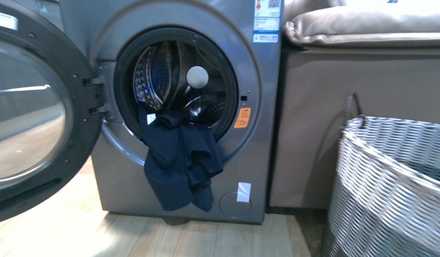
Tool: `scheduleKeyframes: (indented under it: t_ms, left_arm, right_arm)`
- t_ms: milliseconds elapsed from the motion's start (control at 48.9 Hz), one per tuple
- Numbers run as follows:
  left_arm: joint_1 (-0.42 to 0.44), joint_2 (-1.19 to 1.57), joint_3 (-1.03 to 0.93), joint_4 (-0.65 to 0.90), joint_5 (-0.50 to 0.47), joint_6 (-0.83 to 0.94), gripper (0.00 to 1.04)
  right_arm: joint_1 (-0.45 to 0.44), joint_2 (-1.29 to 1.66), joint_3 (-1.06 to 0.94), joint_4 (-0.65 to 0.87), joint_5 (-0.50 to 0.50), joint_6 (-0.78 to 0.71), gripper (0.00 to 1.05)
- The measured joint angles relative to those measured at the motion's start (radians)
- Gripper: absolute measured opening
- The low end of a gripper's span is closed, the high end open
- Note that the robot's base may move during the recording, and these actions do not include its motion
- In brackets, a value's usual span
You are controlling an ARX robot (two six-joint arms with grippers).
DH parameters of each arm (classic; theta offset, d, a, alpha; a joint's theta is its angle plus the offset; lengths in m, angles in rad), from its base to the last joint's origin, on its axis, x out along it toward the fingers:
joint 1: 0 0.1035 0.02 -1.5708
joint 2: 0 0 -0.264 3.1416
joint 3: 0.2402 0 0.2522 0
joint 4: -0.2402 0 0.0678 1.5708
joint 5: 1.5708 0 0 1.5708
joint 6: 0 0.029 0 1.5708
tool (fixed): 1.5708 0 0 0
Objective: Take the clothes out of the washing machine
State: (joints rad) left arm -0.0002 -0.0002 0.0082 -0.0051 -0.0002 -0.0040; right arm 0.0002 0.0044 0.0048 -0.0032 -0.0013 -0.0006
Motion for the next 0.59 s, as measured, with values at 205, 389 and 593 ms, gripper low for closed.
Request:
scheduleKeyframes:
  t_ms: [205, 389, 593]
  left_arm:
    - [0.000, 0.000, 0.000, 0.000, 0.001, 0.000, 0.98]
    - [0.000, 0.000, 0.000, 0.000, -0.003, 0.000, 0.98]
    - [0.000, 0.000, 0.000, 0.000, 0.002, 0.000, 0.98]
  right_arm:
    - [0.000, 0.000, 0.000, 0.000, 0.001, 0.000, 0.97]
    - [0.000, 0.000, 0.000, 0.000, -0.002, 0.000, 0.97]
    - [0.000, 0.000, 0.000, 0.000, 0.000, 0.001, 0.97]
